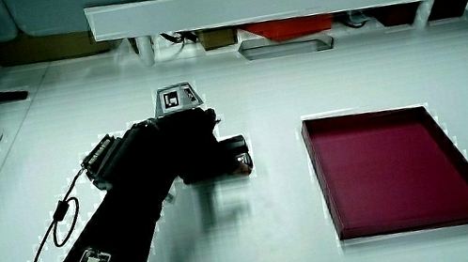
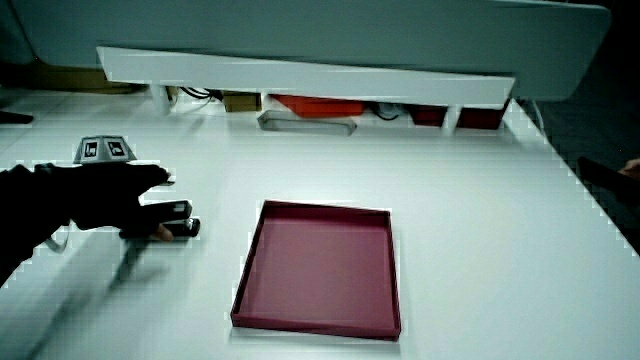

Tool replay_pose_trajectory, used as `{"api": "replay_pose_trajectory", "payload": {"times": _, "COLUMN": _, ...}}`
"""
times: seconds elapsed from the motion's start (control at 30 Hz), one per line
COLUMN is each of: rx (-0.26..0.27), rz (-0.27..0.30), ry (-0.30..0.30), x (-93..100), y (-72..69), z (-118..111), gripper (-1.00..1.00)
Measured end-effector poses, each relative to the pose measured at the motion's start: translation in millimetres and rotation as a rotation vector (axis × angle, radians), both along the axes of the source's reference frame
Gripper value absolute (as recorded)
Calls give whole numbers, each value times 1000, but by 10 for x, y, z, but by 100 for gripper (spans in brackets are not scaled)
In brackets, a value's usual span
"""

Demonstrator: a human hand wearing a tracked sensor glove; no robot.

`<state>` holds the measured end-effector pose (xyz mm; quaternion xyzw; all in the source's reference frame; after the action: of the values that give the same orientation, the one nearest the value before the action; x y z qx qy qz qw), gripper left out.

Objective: Pick stapper from desk

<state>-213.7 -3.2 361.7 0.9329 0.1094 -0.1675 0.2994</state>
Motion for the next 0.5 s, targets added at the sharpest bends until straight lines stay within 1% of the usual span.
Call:
{"api": "replay_pose_trajectory", "payload": {"times": 0.13, "rx": -63, "rz": -25, "ry": -23, "x": -1, "y": -255, "z": 53, "gripper": 0}}
{"api": "replay_pose_trajectory", "payload": {"times": 0.17, "rx": 28, "rz": 33, "ry": -42, "x": 57, "y": -315, "z": -46, "gripper": 0}}
{"api": "replay_pose_trajectory", "payload": {"times": 0.2, "rx": -49, "rz": -18, "ry": -55, "x": 41, "y": -365, "z": 4, "gripper": 0}}
{"api": "replay_pose_trajectory", "payload": {"times": 0.23, "rx": -58, "rz": -18, "ry": -74, "x": 66, "y": -411, "z": -31, "gripper": 0}}
{"api": "replay_pose_trajectory", "payload": {"times": 0.27, "rx": -92, "rz": -48, "ry": -62, "x": 50, "y": -460, "z": 21, "gripper": 0}}
{"api": "replay_pose_trajectory", "payload": {"times": 0.3, "rx": -101, "rz": -49, "ry": -68, "x": 55, "y": -509, "z": 36, "gripper": 0}}
{"api": "replay_pose_trajectory", "payload": {"times": 0.33, "rx": -81, "rz": -13, "ry": -80, "x": 88, "y": -562, "z": 13, "gripper": 0}}
{"api": "replay_pose_trajectory", "payload": {"times": 0.37, "rx": -74, "rz": -21, "ry": -46, "x": 75, "y": -606, "z": 73, "gripper": 0}}
{"api": "replay_pose_trajectory", "payload": {"times": 0.4, "rx": -87, "rz": -12, "ry": -71, "x": 97, "y": -645, "z": 65, "gripper": 0}}
{"api": "replay_pose_trajectory", "payload": {"times": 0.47, "rx": -84, "rz": -10, "ry": -46, "x": 102, "y": -735, "z": 163, "gripper": 0}}
{"api": "replay_pose_trajectory", "payload": {"times": 0.5, "rx": -124, "rz": -32, "ry": -73, "x": 117, "y": -771, "z": 179, "gripper": 0}}
